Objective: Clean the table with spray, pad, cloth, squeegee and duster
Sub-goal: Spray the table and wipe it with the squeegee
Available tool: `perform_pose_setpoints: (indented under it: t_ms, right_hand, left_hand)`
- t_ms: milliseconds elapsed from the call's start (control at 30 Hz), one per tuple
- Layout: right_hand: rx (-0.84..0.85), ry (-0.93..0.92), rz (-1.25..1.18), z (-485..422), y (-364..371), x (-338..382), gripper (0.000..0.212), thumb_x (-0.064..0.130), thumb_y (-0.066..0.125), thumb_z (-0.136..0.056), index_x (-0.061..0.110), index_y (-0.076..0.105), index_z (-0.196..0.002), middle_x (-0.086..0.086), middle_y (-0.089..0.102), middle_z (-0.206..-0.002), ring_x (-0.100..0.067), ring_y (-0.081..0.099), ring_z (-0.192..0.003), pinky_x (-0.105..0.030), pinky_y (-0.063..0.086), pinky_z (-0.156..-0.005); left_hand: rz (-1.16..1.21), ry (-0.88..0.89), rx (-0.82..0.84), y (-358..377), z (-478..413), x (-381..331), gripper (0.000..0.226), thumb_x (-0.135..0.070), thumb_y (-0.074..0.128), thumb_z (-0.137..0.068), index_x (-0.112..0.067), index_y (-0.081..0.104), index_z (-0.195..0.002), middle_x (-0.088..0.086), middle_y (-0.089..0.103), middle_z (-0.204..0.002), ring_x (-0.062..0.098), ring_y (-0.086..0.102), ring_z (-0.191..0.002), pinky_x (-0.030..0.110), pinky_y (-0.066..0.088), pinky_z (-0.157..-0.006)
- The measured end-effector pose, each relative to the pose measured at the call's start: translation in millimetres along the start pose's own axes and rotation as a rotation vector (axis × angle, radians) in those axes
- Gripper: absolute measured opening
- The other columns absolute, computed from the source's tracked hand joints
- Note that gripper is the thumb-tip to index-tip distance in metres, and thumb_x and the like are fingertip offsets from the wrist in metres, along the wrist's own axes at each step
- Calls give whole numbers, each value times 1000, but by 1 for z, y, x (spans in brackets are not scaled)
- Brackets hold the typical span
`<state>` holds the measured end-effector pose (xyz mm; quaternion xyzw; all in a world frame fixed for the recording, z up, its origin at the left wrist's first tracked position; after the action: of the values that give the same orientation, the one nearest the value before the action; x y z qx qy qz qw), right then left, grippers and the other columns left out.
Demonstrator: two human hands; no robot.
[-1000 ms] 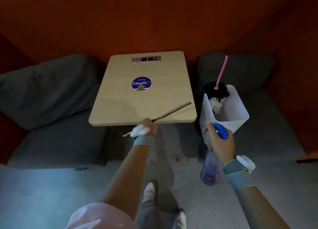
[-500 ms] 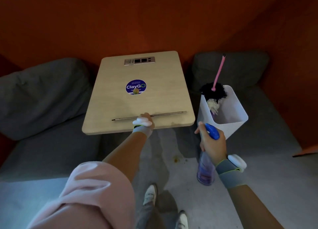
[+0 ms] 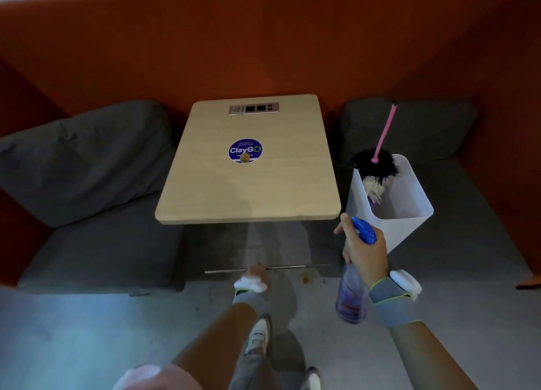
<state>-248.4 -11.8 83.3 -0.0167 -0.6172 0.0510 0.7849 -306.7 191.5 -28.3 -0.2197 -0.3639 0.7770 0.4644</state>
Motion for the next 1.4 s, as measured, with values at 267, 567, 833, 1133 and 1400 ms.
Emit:
perform_pose_setpoints:
  t_ms: [267, 567, 833, 1133, 1400]
  right_hand:
    - [-60, 13, 41, 2, -13, -10, 39, 37, 60, -93, 4, 64, -74, -1, 39, -38, -11, 35, -35, -20, 35, -40]
    - [-90, 13, 43, -2, -4, -2, 39, 39, 60, -93, 8, 64, -70, 1, 43, -39, -14, 39, -38, -24, 39, -43]
    - [-56, 29, 22, 0, 6, -6, 37, 38, 60, -93, 9, 62, -70, -7, 41, -43, -17, 36, -41, -29, 37, -47]
    - [-51, -8, 52, 8, 47, -9, 37, 36, 61, -93, 13, 63, -64, 2, 45, -42, -18, 40, -43, -33, 40, -52]
    - [-57, -35, 64, 30, 144, -3, 40, 44, 60, -91, 20, 63, -60, 7, 43, -38, -18, 40, -44, -35, 42, -57]
  left_hand:
    - [287, -54, -238, -57, 21, -25, 42, -28, 41, -96, -28, 36, -138, 6, 53, -131, 29, 56, -116, 41, 46, -86]
    - [154, 111, -244, -121, -3, -91, 39, -18, 48, -95, -11, 45, -134, 11, 50, -134, 29, 50, -122, 36, 42, -89]
    - [73, 178, -243, -99, -25, -61, 33, -14, 39, -98, -17, 48, -130, 9, 57, -127, 27, 56, -116, 33, 42, -92]
    - [-149, 348, -264, -98, -36, -8, 45, -4, 23, -81, -34, 43, -109, 10, 63, -83, 19, 54, -58, 17, 36, -53]
    - [-163, 234, -266, -106, -39, 115, 45, -6, 49, -87, -38, 36, -117, -6, 35, -62, 9, 40, -50, 13, 25, -36]
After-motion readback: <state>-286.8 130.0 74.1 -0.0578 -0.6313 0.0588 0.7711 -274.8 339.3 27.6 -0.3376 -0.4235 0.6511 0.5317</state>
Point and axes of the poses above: each hand's wrist, its own z-axis away from the middle knuckle, its own y-axis out of the palm, x = y × z, the point moved 3 cm from there along -z, towards the middle knuckle
